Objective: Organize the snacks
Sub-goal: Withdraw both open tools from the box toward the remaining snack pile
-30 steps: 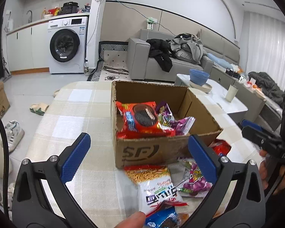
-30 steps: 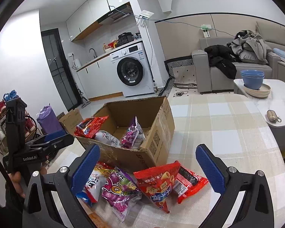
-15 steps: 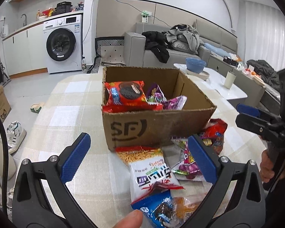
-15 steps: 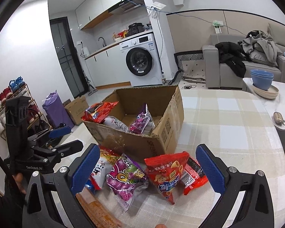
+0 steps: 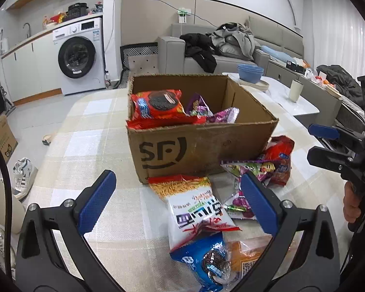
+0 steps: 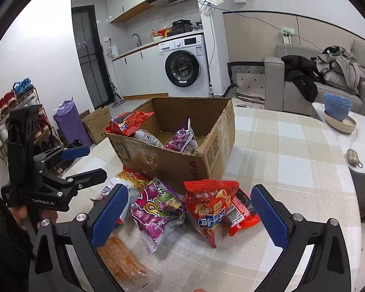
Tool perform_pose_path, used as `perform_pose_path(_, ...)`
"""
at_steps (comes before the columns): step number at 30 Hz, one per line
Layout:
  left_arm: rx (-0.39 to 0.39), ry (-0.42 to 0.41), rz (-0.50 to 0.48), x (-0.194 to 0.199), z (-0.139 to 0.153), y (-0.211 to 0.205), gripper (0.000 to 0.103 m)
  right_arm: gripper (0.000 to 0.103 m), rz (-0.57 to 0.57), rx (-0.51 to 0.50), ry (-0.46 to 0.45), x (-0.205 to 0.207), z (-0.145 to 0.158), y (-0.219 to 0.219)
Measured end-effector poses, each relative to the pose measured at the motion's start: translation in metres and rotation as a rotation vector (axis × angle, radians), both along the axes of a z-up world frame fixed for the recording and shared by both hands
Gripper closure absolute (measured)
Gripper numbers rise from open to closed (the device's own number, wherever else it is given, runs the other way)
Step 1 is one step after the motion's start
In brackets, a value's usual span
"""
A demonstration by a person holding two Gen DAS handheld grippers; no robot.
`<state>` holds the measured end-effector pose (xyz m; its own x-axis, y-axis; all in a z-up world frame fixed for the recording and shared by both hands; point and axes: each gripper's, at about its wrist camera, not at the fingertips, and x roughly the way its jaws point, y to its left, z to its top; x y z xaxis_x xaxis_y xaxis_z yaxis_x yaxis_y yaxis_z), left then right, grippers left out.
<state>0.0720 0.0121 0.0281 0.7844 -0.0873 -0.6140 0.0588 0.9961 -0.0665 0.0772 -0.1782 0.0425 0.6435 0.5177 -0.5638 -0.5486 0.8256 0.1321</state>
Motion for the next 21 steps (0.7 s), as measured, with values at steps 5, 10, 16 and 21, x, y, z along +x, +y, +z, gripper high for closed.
perform_pose_path(5,0.025,-0.002,0.001,-0.007,-0.006,-0.003,0.001,0.0,-0.001,-0.017,0.002,0.0,-0.001,-0.002)
perform_pose_path(10,0.037,-0.007,-0.007,-0.013,-0.01,-0.005,0.001,0.0,-0.006,-0.005,0.076,0.011,-0.011,-0.007)
perform_pose_path(16,0.061,0.01,-0.029,-0.012,-0.015,-0.009,0.001,0.0,-0.031,-0.04,0.115,0.021,-0.025,-0.006)
perform_pose_path(21,0.057,0.021,-0.026,-0.009,-0.018,-0.008,0.001,0.0,-0.049,-0.03,0.148,0.028,-0.034,-0.008)
